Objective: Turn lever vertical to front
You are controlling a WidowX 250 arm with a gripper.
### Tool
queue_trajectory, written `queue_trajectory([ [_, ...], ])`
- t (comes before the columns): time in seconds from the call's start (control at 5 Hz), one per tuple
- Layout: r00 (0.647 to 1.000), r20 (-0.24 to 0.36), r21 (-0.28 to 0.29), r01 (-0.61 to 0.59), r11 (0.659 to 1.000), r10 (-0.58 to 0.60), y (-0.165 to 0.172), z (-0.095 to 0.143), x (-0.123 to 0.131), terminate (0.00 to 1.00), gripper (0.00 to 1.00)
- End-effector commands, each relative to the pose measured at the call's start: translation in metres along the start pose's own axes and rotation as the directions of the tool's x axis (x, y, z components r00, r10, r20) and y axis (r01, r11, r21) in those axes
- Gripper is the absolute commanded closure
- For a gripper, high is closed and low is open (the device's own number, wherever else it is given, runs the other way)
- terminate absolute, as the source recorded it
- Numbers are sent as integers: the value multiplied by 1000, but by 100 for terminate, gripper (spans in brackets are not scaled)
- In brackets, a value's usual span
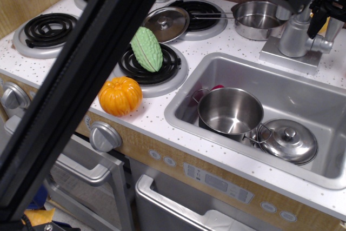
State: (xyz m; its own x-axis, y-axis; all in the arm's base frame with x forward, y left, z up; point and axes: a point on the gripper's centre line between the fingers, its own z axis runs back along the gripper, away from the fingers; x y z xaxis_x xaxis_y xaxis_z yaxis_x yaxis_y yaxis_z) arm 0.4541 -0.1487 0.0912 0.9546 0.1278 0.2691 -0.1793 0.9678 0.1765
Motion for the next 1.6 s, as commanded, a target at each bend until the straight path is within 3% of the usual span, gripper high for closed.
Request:
queue_trajectory([
  [0.0,1000,0,0,0,1000,0,0,0,0,0,0],
  [0.2,999,31,-6,-8,1000,8,5,2,12,0,0],
  [0.6,997,75,38,9,999,-12,6,21,36,0,0],
  [1.0,985,169,34,38,999,-43,16,10,50,0,0],
  [1.4,968,236,69,71,995,-86,23,10,69,0,0],
])
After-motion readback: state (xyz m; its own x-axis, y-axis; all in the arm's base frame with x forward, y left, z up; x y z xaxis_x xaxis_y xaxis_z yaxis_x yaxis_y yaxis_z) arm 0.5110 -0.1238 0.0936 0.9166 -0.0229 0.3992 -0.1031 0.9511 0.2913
